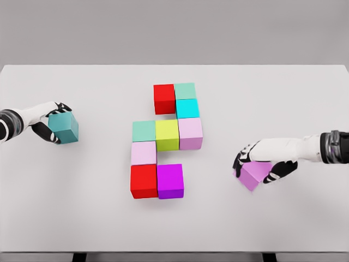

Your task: Assemble the squares on the desktop into the number 2

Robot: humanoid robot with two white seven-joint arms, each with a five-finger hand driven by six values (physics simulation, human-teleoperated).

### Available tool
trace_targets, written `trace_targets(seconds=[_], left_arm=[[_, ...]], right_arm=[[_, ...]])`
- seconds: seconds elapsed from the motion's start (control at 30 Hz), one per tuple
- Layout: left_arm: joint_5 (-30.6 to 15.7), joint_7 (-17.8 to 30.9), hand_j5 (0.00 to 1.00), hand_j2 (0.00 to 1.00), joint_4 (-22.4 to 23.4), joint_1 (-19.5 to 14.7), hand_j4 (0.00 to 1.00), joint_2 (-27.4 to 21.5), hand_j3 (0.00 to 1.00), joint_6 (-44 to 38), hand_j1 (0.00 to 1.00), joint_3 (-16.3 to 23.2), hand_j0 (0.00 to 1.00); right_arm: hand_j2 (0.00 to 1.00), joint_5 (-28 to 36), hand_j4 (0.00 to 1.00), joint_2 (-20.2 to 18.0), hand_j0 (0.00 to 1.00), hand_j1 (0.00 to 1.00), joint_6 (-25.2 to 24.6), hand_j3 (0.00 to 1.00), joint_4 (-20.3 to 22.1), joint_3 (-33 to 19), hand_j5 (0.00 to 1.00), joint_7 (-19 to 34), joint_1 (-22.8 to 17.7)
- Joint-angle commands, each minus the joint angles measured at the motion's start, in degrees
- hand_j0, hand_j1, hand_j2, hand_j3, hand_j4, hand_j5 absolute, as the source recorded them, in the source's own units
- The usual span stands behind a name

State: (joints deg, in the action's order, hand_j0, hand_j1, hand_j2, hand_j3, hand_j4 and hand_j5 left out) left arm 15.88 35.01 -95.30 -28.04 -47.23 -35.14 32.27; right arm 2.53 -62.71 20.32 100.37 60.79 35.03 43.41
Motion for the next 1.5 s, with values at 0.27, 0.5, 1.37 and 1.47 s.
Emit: trace_targets(seconds=[0.27, 0.5, 1.37, 1.47], left_arm=[[0.73, -0.01, 0.68, 0.68, 0.73, -0.09, 0.68, 0.73, 0.68, 0.14, 0.68, -0.1, 0.68], [0.73, -0.01, 0.61, 0.61, 0.56, -0.35, 0.61, 0.73, 0.61, 0.14, 0.61, -0.37, 0.61], [0.55, -0.01, 0.5, 0.5, 4.16, -5.54, 0.5, 7.32, 0.5, 0.14, 0.5, -0.9, 0.5], [0.55, -0.01, 0.49, 0.49, 4.86, -6.15, 0.49, 8.03, 0.49, 0.14, 0.49, -0.81, 0.49]], right_arm=[[0.5, -5.34, 0.5, 6.98, 0.5, 0.5, 11.84, 0.5, 0.09, -0.15, 0.5, -0.03, 3.26], [0.5, -8.77, 0.5, 11.12, 0.5, 0.5, 14.68, 0.5, 0.09, 0.47, 0.5, -0.03, 3.78], [1.0, -0.94, 1.0, -10.33, 1.0, 1.0, 14.68, 1.0, 0.09, 4.59, 1.0, -0.03, 5.45], [1.0, -3.93, 1.0, -9.36, 1.0, 1.0, 14.68, 1.0, 0.0, 9.17, 1.0, -0.03, 7.91]])
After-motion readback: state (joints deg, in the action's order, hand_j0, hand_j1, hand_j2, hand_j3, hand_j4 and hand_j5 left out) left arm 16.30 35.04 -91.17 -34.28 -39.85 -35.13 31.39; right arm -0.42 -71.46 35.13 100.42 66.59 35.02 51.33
